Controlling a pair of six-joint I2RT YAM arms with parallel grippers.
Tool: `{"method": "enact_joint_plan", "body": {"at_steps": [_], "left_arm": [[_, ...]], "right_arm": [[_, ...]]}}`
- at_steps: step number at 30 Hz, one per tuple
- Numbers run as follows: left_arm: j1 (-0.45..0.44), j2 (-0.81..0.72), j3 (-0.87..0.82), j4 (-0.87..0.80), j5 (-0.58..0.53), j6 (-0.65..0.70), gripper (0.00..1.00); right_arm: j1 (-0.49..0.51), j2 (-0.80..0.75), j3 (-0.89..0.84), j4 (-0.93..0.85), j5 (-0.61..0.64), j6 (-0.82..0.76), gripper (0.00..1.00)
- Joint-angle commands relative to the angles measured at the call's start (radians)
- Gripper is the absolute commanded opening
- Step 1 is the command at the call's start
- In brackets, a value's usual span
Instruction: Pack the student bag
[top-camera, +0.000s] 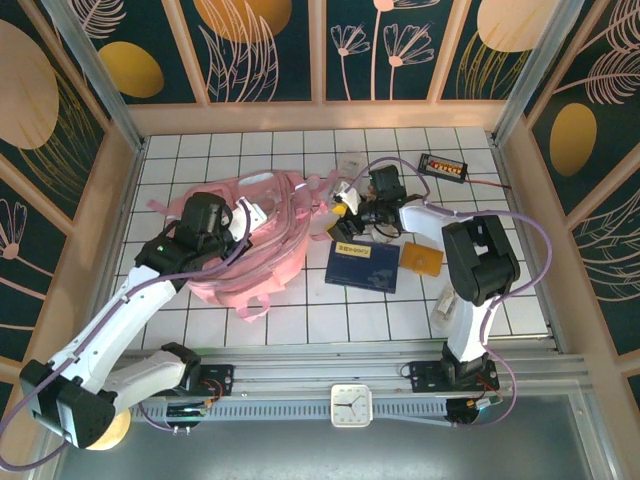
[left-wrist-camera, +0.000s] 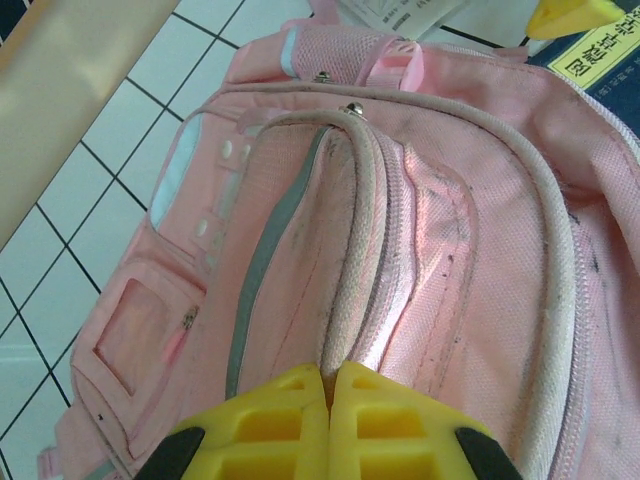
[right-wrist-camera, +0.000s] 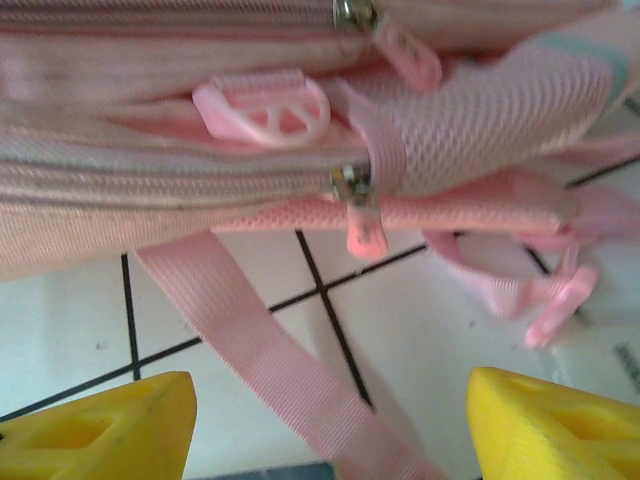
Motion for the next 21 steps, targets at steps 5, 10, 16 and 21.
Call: {"method": "enact_joint_plan", "body": {"at_steps": [5,10,16,21], "left_arm": [[0.012,-0.032,0.068,0.003,0.034,0.037,0.0],[0.015,-0.04,0.054,0.001,0.032,0.026,0.0],[0.019,-0.038,0.055,0.001,0.029,0.023,0.0],[0.024,-0.036,0.054,0.003,0.027,0.027,0.0]], "right_arm": [[0.027,0.104,0.067,0.169,-0.078,-0.032,0.73],[0.028,0.178,0.126,0.183,-0.106,-0.014,0.73],[0.033,0.235,0.187,0.153,-0.153,-0.01,0.73],[0.053,0.25,0.207,0.103,-0.168,-0.039,0.72]]}}
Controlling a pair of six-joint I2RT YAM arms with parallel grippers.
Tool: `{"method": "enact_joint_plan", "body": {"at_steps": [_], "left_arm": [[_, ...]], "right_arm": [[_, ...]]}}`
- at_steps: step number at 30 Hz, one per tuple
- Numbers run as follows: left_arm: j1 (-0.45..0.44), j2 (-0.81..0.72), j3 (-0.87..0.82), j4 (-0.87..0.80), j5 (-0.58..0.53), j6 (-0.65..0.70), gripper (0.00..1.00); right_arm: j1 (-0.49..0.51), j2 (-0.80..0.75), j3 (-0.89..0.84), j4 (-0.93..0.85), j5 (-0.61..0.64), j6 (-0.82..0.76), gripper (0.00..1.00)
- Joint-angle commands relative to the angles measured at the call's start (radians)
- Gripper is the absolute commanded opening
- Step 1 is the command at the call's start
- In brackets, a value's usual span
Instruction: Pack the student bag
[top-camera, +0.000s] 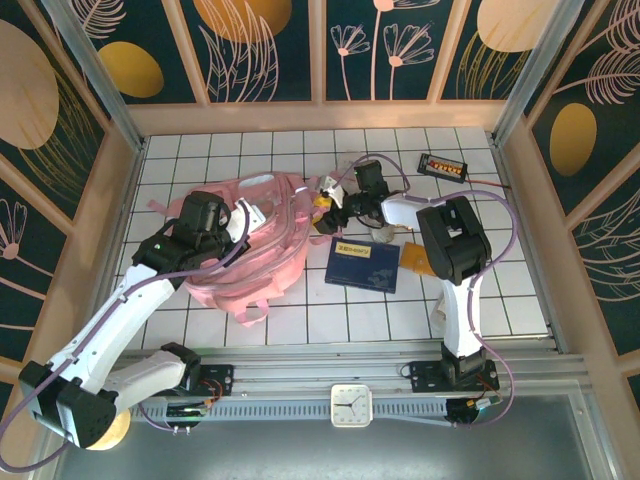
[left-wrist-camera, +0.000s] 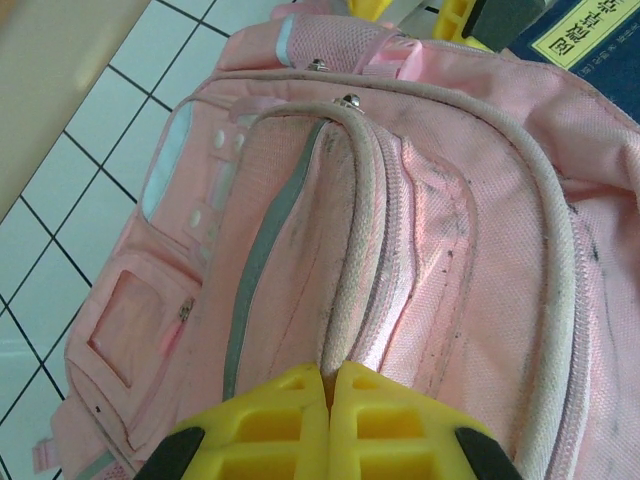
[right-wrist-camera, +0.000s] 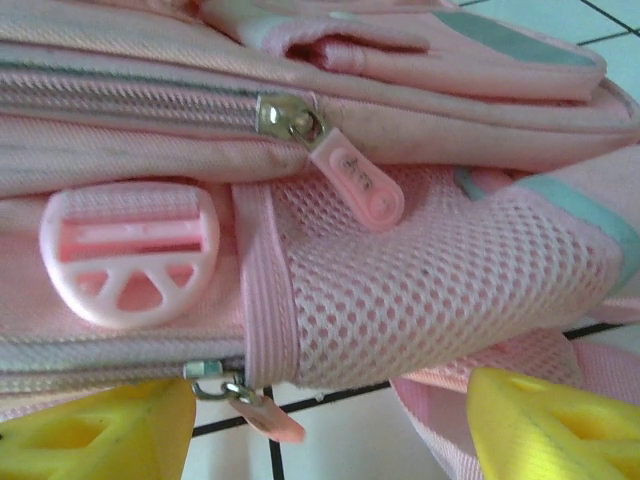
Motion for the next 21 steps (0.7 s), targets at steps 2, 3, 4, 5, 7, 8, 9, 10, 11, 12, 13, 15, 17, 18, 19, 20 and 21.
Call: {"method": "enact_joint_plan", "body": {"at_steps": [2,3,4,5,7,8,9,10,11,12,13,15,17,18,19,20,21], "left_arm": [[0.011,-0.032,0.039,0.058,0.012,0.014,0.0],[0.011,-0.032,0.04,0.059,0.011,0.014,0.0],[0.013,-0.032,0.04,0.062,0.01,0.014,0.0],[0.014,-0.032,0.04,0.061,0.01,0.016,0.0],[0.016,-0.035,0.04,0.06,0.012,0.018,0.0],[0.017,-0.037,0.039,0.06,0.012,0.02,0.0],[0.019,-0.038,0.038,0.061,0.01,0.021,0.0],[0.02,-0.042,0.036,0.061,0.011,0.022,0.0],[0.022,-0.041,0.036,0.061,0.009,0.023,0.0],[0.025,-0.043,0.036,0.062,0.008,0.026,0.0],[0.026,-0.043,0.037,0.064,0.004,0.028,0.0],[0.034,-0.043,0.04,0.07,0.001,0.03,0.0],[0.043,-0.042,0.044,0.072,0.007,0.034,0.0],[0.046,-0.04,0.045,0.074,0.009,0.034,0.0],[0.049,-0.038,0.045,0.075,0.01,0.034,0.0],[0.051,-0.038,0.045,0.077,0.012,0.033,0.0],[0.053,-0.041,0.043,0.079,0.012,0.031,0.0]], "right_arm": [[0.032,0.02,0.033,-0.053,-0.054,-0.038,0.72],[0.038,0.023,0.036,-0.067,-0.056,-0.042,0.71],[0.042,0.025,0.039,-0.087,-0.057,-0.052,0.7],[0.048,0.027,0.041,-0.102,-0.058,-0.06,0.7],[0.056,0.029,0.04,-0.117,-0.056,-0.069,0.69],[0.058,0.034,0.041,-0.12,-0.053,-0.068,0.68],[0.061,0.036,0.046,-0.13,-0.047,-0.073,0.68],[0.062,0.038,0.05,-0.131,-0.043,-0.07,0.67],[0.061,0.04,0.051,-0.128,-0.038,-0.062,0.66],[0.061,0.042,0.054,-0.13,-0.034,-0.059,0.65],[0.061,0.044,0.057,-0.135,-0.031,-0.059,0.63],[0.06,0.045,0.06,-0.147,-0.023,-0.057,0.59],[0.06,0.042,0.058,-0.155,-0.015,-0.055,0.53],[0.058,0.041,0.055,-0.16,-0.012,-0.051,0.5],[0.057,0.037,0.05,-0.163,-0.01,-0.048,0.48],[0.057,0.034,0.045,-0.163,-0.007,-0.047,0.46],[0.056,0.029,0.037,-0.162,-0.005,-0.043,0.44]]}}
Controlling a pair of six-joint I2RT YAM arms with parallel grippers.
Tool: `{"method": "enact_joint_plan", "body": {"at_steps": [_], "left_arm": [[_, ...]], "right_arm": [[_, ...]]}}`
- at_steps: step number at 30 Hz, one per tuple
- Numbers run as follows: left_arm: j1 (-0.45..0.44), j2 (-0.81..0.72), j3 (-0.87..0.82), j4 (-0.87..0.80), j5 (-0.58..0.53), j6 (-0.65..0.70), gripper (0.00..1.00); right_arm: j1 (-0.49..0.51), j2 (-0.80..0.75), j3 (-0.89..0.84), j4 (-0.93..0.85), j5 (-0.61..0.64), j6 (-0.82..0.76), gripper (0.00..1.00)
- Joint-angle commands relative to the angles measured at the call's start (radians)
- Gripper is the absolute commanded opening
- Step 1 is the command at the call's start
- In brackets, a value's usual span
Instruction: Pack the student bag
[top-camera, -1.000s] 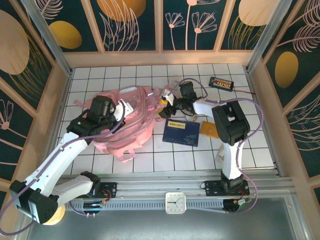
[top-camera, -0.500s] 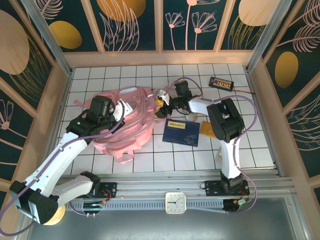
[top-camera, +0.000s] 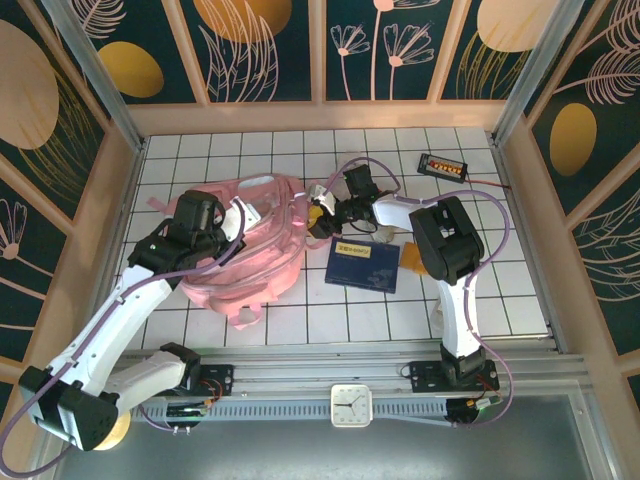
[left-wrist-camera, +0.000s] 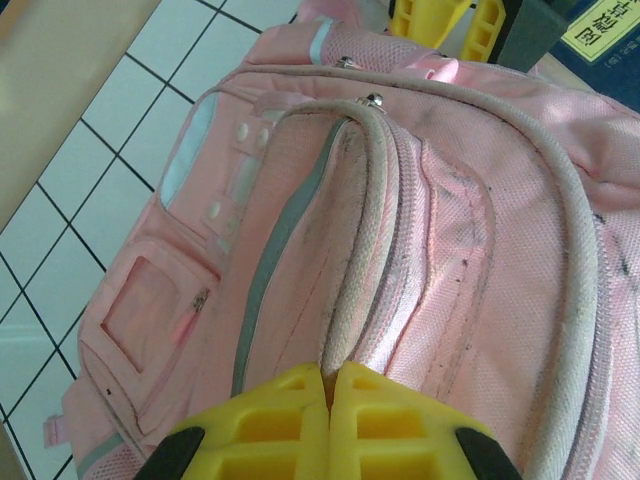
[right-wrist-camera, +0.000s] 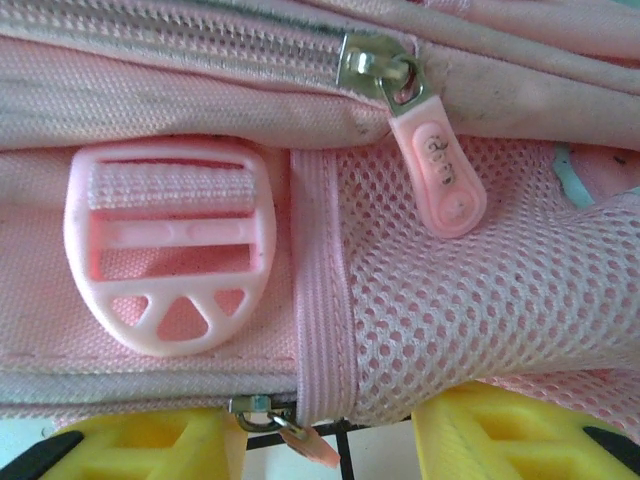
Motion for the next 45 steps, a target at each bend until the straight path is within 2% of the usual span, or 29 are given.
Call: {"method": "enact_joint_plan", "body": {"at_steps": [1,4,8,13,22,24,26,28,31,35,37,43,45], "left_arm": [[0.015,-0.031,0.042,0.088,0.008,0.015,0.0],[0.018,-0.035,0.04,0.088,0.009,0.011,0.0],[0.02,-0.037,0.044,0.085,0.007,0.011,0.0],[0.023,-0.033,0.048,0.086,0.003,0.018,0.0],[0.024,-0.03,0.051,0.093,0.017,0.005,0.0],[0.024,-0.035,0.05,0.09,0.012,0.005,0.0],[0.024,-0.038,0.049,0.083,0.012,0.005,0.0],[0.024,-0.04,0.048,0.079,0.012,0.003,0.0],[0.024,-0.04,0.05,0.073,0.015,0.0,0.0],[0.024,-0.038,0.056,0.07,0.01,-0.001,0.0],[0.024,-0.038,0.059,0.07,0.006,-0.002,0.0],[0.024,-0.035,0.063,0.066,-0.004,-0.011,0.0],[0.024,-0.031,0.068,0.065,-0.015,-0.018,0.0]], "right_arm": [[0.007,-0.001,-0.003,-0.038,-0.007,0.005,0.43],[0.007,-0.008,-0.013,-0.038,-0.012,0.012,0.38],[0.009,-0.017,-0.024,-0.041,-0.04,0.03,0.47],[0.013,-0.026,-0.035,-0.044,-0.063,0.038,0.48],[0.01,-0.032,-0.047,-0.023,-0.037,0.057,0.3],[0.008,-0.031,-0.048,-0.013,-0.035,0.066,0.28],[0.005,-0.031,-0.052,0.007,-0.035,0.081,0.3],[0.001,-0.033,-0.059,0.047,-0.038,0.108,0.38],[-0.003,-0.031,-0.053,0.088,-0.048,0.135,0.43],[-0.005,-0.022,-0.026,0.096,-0.056,0.138,0.43],[-0.006,-0.018,-0.019,0.095,-0.061,0.141,0.36],[-0.009,-0.019,-0.017,0.051,-0.076,0.121,0.0],[-0.012,-0.033,-0.025,0.015,-0.075,0.103,0.0]]}}
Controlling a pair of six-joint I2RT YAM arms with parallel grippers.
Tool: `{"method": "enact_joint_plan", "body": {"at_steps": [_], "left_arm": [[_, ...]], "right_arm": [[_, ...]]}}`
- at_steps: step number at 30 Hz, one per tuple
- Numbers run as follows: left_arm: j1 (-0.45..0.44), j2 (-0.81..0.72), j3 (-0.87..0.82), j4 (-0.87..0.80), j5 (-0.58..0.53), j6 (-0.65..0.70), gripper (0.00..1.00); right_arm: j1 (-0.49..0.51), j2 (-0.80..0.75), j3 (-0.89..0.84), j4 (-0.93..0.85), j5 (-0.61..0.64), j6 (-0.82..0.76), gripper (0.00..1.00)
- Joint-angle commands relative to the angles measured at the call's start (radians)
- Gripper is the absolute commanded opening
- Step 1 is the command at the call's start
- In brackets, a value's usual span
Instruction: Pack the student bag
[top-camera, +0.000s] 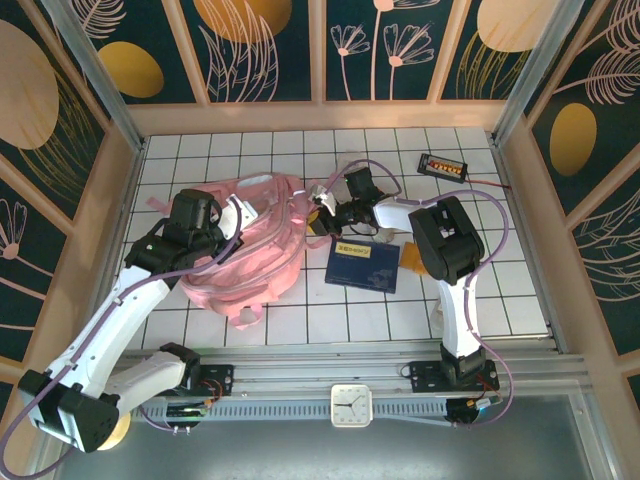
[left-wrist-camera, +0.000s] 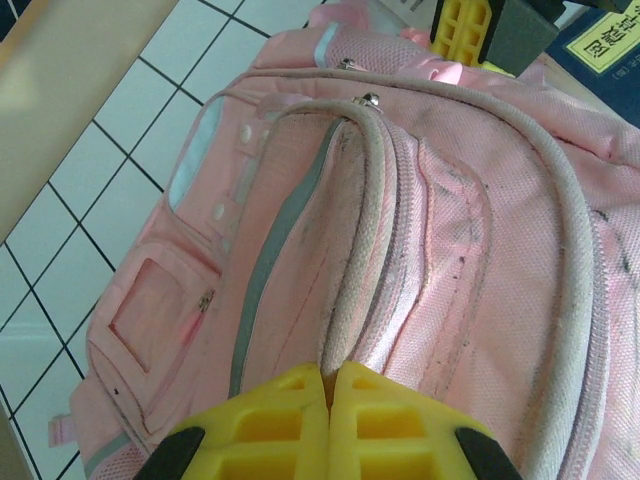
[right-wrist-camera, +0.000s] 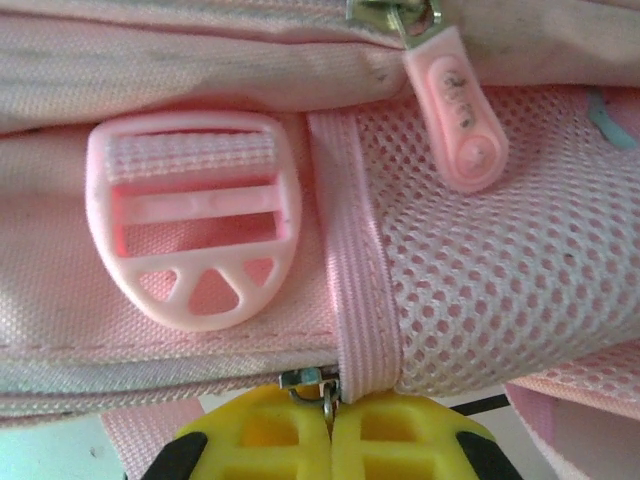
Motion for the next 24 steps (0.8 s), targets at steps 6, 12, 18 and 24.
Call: {"method": "enact_joint_plan", "body": {"at_steps": [6,12,18,24], "left_arm": [[0.007,0.036,0.091,0.028,-0.077,-0.081,0.0],[0.006,0.067,0.085,0.076,-0.07,-0.178,0.0],[-0.028,0.132,0.099,0.089,-0.077,-0.258,0.0],[-0.098,0.223,0.124,0.09,-0.18,-0.356,0.0]], "right_arm": [[-0.007,-0.111,-0.019,-0.169,0.012,-0.066,0.0],[0.039,-0.162,-0.022,-0.313,0.068,-0.087,0.0],[0.121,-0.225,-0.02,-0.456,0.137,-0.068,0.0],[0.191,-0.286,0.004,-0.603,0.264,0.029,0.0]]}}
